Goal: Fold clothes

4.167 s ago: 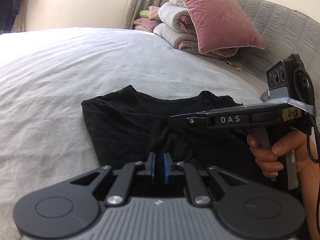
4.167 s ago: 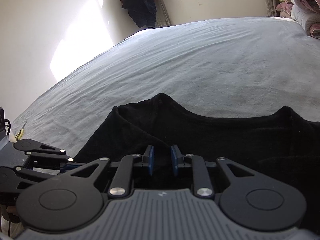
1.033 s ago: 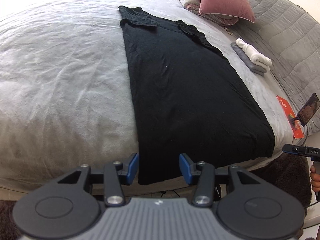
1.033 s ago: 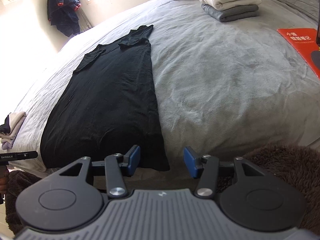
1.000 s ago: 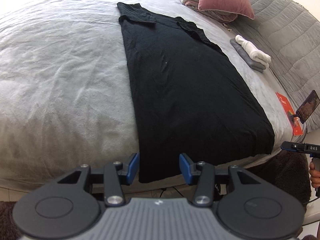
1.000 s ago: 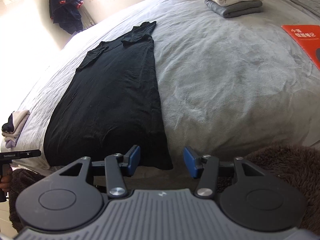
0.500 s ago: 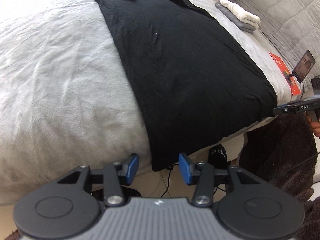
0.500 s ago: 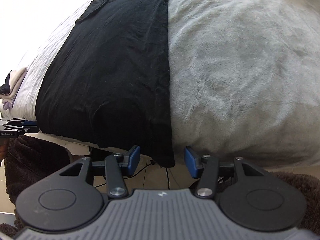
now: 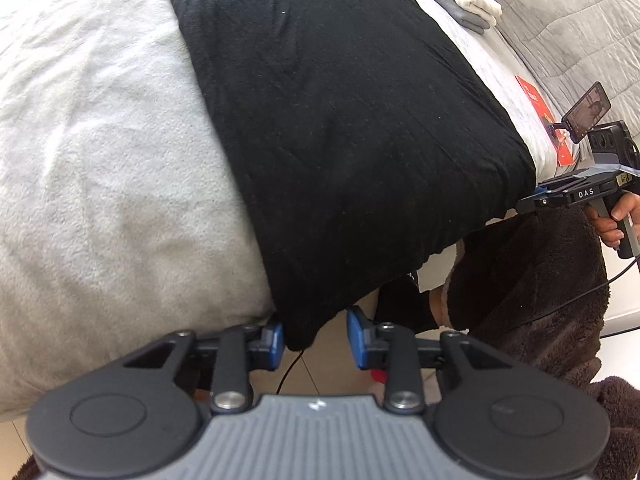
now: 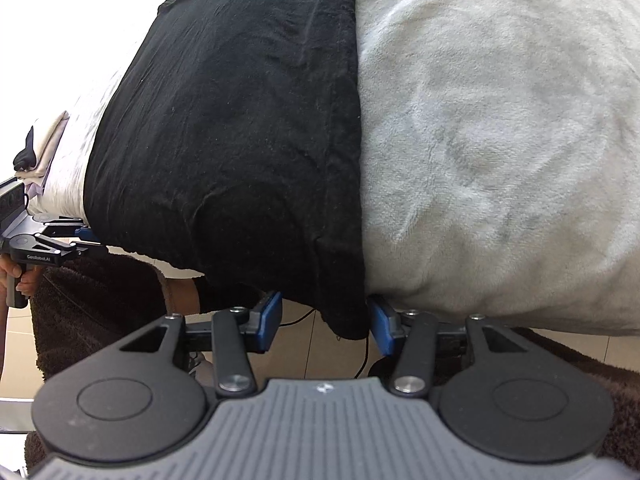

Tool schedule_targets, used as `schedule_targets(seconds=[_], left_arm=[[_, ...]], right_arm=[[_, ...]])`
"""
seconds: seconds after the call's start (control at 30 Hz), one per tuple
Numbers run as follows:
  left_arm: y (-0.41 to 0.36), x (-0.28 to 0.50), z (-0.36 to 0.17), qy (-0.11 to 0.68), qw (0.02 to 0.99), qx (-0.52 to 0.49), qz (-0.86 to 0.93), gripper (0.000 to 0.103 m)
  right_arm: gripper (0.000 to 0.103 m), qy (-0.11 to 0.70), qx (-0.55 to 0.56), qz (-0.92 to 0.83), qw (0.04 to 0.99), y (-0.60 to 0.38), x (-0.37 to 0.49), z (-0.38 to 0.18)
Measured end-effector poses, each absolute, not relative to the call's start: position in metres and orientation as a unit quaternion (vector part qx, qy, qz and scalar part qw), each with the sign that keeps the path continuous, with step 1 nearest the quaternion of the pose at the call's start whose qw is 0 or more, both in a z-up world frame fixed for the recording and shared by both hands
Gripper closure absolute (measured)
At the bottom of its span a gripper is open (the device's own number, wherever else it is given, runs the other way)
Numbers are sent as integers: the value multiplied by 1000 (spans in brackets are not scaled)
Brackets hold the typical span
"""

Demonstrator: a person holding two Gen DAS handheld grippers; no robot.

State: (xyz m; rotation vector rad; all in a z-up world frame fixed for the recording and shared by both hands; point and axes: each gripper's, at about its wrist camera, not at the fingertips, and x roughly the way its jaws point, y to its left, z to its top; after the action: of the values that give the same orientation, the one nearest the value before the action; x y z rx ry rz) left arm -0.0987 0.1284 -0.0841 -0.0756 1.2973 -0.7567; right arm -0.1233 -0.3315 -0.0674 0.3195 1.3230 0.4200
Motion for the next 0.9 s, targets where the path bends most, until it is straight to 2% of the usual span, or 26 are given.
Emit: schedule_targets(seconds=[0.07,0.13,0.23,0.4,0.6,0.8,0.9], left_arm=[[130,-99,-84,585,731,-46,-347,82],[133,-100,-83,579,732,-59,-354,95],[139,-104,-76,561,730,-85,-382,99],[156,-108,-63,519,732,-143,-418,99],[186,-101,-57,456,741,-265,-417,99],[211,-87,-71,409,746,-386,-357,99],[218,-78,-85,410,743,-432,-308,99]], right_arm=[[68,612,149,200,751,-330,-120,-70],[85,611,156,208,748,-331,-121,-70],[95,606,165,227,744,-335,-122,-69],[95,584,199,264,742,-342,-129,-60],[95,519,304,297,741,-362,-123,-51],[95,457,407,280,740,-387,-109,-54],[95,433,456,257,734,-397,-98,-60]])
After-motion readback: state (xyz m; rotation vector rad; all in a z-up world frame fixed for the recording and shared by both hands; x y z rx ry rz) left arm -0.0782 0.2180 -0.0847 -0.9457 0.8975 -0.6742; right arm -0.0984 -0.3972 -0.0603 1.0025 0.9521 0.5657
